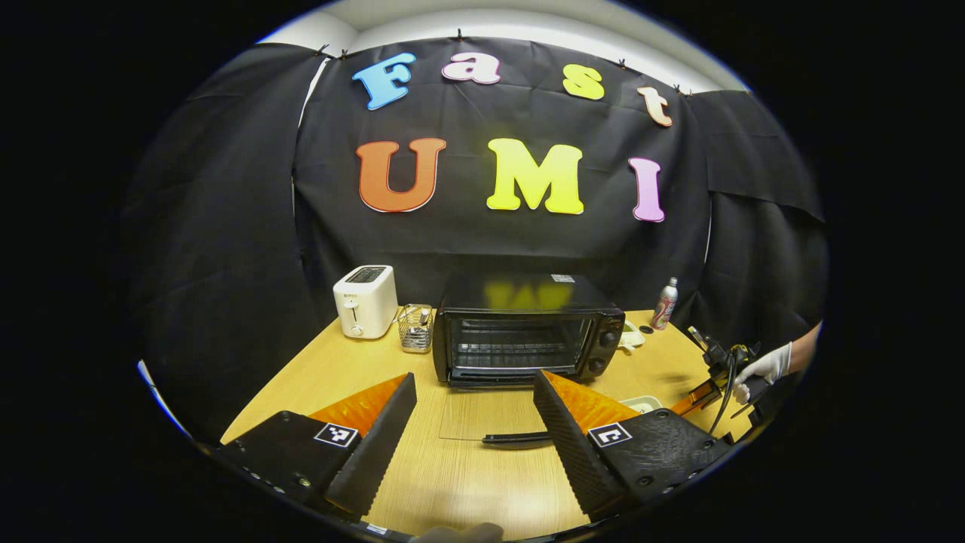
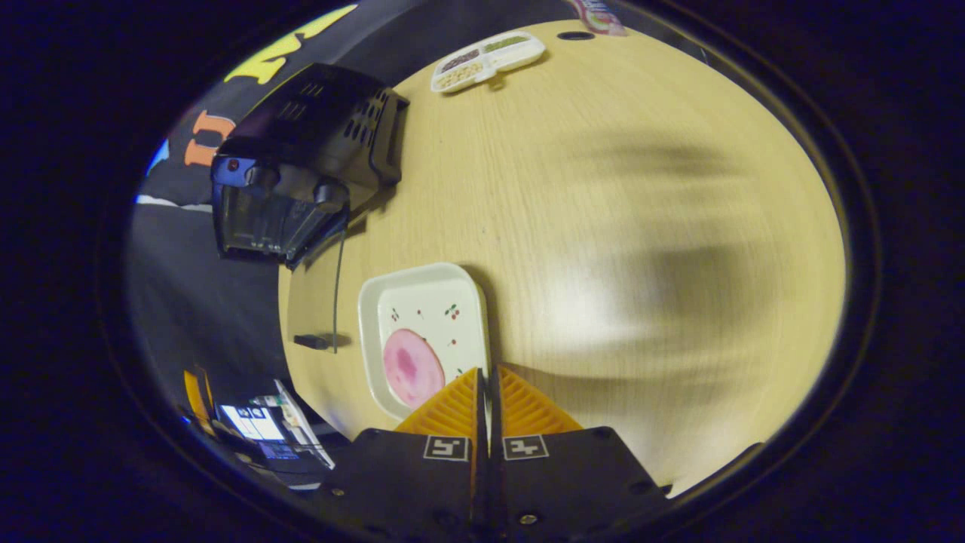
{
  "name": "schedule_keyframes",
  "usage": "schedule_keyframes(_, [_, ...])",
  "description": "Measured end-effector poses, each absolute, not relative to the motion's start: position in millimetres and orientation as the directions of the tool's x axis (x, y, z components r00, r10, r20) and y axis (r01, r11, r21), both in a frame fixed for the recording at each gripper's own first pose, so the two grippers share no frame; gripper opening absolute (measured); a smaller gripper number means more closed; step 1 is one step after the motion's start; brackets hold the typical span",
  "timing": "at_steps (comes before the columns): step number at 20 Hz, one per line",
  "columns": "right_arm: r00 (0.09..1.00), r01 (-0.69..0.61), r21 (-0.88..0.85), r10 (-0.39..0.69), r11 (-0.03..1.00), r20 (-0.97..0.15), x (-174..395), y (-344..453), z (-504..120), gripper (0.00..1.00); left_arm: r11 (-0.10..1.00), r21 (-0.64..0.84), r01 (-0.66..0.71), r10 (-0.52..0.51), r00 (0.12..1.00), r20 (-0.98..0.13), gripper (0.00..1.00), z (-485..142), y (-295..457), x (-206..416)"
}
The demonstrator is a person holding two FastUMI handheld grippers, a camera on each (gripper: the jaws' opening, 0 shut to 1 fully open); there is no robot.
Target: Open the electric oven with the left hand, put the food in, and close the electric oven.
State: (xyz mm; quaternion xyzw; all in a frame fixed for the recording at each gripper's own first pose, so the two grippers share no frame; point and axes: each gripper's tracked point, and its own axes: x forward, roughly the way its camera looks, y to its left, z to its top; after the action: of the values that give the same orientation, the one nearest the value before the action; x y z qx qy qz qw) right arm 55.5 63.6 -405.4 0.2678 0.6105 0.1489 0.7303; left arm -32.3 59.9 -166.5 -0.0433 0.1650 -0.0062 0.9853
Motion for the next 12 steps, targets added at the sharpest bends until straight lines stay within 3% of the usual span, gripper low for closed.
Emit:
schedule_keyframes(9, [0.422,0.224,0.752,0.634,0.62,-0.648,47,54,-374,0.02,0.994,-0.107,0.035,-0.068,0.943,-0.326,0.95,-167,50,-30])
schedule_keyframes(10, [0.447,0.229,0.772,0.641,0.593,-0.624,48,56,-368,0.04,0.993,-0.11,0.039,-0.073,0.942,-0.328,0.85,-165,48,-31])
schedule_keyframes(11, [0.467,0.239,0.778,0.634,0.581,-0.617,47,54,-363,0.01,0.993,-0.114,0.042,-0.078,0.941,-0.329,0.95,-164,47,-30])
schedule_keyframes(12, [0.488,0.248,0.788,0.629,0.564,-0.605,47,56,-357,0.04,0.993,-0.114,0.041,-0.077,0.942,-0.327,0.95,-162,46,-30])
